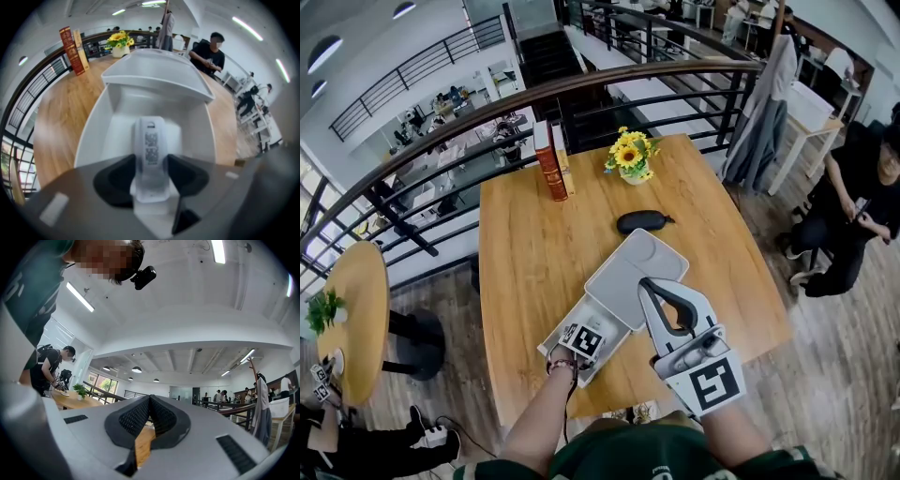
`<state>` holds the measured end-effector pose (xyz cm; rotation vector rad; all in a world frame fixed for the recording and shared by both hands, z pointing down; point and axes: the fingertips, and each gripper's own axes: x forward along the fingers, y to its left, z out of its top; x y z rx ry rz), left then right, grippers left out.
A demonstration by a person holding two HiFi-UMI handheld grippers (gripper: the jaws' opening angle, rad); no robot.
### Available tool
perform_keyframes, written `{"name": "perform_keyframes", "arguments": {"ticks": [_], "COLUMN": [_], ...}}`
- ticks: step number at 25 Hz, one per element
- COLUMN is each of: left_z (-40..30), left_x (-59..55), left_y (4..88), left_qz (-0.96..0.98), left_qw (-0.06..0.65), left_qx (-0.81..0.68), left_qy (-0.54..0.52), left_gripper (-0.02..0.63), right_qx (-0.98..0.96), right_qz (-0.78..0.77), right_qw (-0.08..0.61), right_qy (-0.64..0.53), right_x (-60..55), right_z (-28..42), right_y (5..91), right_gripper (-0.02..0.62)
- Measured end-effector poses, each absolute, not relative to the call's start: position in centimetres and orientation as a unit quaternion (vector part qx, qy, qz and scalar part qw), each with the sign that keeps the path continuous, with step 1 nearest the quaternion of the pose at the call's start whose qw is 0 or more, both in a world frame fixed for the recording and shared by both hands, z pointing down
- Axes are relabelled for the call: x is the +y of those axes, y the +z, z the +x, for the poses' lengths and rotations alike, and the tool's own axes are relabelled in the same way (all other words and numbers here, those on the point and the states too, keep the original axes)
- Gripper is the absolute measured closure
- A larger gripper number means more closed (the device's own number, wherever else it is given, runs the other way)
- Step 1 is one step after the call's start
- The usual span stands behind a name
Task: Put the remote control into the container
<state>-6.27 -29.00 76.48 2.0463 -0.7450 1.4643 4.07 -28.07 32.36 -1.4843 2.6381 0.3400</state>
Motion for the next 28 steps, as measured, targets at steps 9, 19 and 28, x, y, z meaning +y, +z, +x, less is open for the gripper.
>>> {"name": "perform_keyframes", "arguments": {"ticks": [9,19,28], "left_z": [-6.3,-6.0,-6.0], "left_x": [-29.3,-28.5,-28.1], "left_y": [76.6,76.5,76.8], "left_qz": [0.761,0.784,0.777], "left_qw": [0.251,0.245,0.251], "left_qx": [-0.272,-0.257,-0.268], "left_qy": [0.533,0.509,0.511], "left_gripper": [0.387,0.33,0.244], "right_qx": [0.866,0.867,0.863], "right_qz": [-0.486,-0.485,-0.49], "right_qw": [0.05,0.046,0.046], "right_qy": [0.108,0.104,0.11], "right_x": [-28.2,-27.8,-27.0], "right_z": [4.1,4.1,4.7], "right_y": [32.3,32.5,32.2], "right_gripper": [0.578,0.578,0.578]}}
